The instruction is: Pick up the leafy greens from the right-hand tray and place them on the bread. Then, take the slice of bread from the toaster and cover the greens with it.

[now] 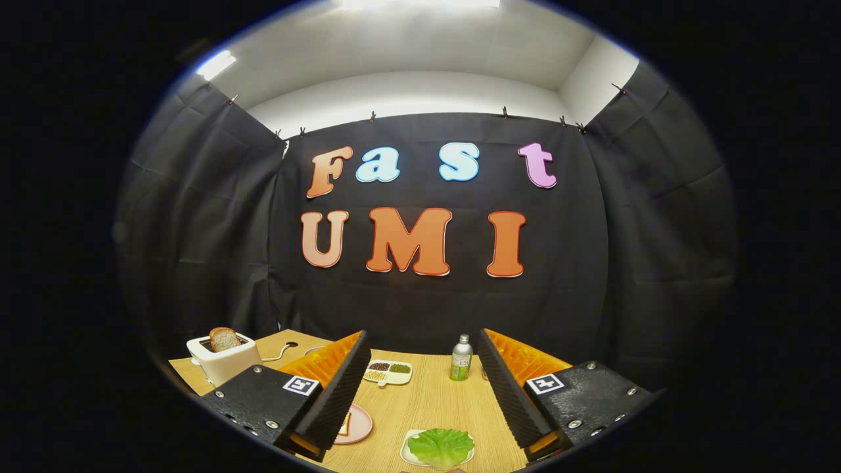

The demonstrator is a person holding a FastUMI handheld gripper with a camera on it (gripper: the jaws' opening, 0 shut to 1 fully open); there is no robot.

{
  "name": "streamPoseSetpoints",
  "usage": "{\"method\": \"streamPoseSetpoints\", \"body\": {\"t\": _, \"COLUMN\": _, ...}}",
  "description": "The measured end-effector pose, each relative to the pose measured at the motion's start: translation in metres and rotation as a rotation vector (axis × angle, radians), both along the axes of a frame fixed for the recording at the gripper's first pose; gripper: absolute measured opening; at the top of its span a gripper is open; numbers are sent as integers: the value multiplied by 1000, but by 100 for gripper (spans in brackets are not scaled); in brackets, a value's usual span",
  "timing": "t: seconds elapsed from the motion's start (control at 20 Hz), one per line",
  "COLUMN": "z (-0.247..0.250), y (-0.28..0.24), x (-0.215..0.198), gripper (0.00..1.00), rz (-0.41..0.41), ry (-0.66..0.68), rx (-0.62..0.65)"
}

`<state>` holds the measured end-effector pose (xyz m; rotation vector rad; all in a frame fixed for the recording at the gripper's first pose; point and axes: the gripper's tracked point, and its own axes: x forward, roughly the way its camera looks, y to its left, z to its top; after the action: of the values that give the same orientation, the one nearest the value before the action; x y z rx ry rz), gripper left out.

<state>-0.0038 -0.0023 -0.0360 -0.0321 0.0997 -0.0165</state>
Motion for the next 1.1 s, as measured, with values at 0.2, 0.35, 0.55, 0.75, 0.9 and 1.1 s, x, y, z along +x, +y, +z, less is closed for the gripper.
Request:
{"method": "streamPoseSetpoints", "body": {"t": 0.2, "z": -26, "y": -5, "x": 4, "gripper": 99, "rz": -2, "ry": 76, "rx": 7}}
{"method": "streamPoseSetpoints", "body": {"t": 0.35, "z": -48, "y": -6, "x": 8, "gripper": 99, "rz": 11, "ry": 134, "rx": -22}}
{"method": "streamPoseSetpoints", "body": {"t": 0.55, "z": -86, "y": -5, "x": 10, "gripper": 99, "rz": 45, "ry": 227, "rx": -92}}
{"method": "streamPoseSetpoints", "body": {"t": 0.75, "z": -123, "y": 4, "x": 10, "gripper": 99, "rz": 118, "ry": 345, "rx": -127}}
{"method": "streamPoseSetpoints", "body": {"t": 0.9, "z": -157, "y": 10, "x": 10, "gripper": 99, "rz": 176, "ry": 456, "rx": -96}}
{"method": "streamPoseSetpoints", "body": {"t": 1.1, "z": -201, "y": 12, "x": 6, "gripper": 99, "rz": 218, "ry": 611, "rx": -56}}
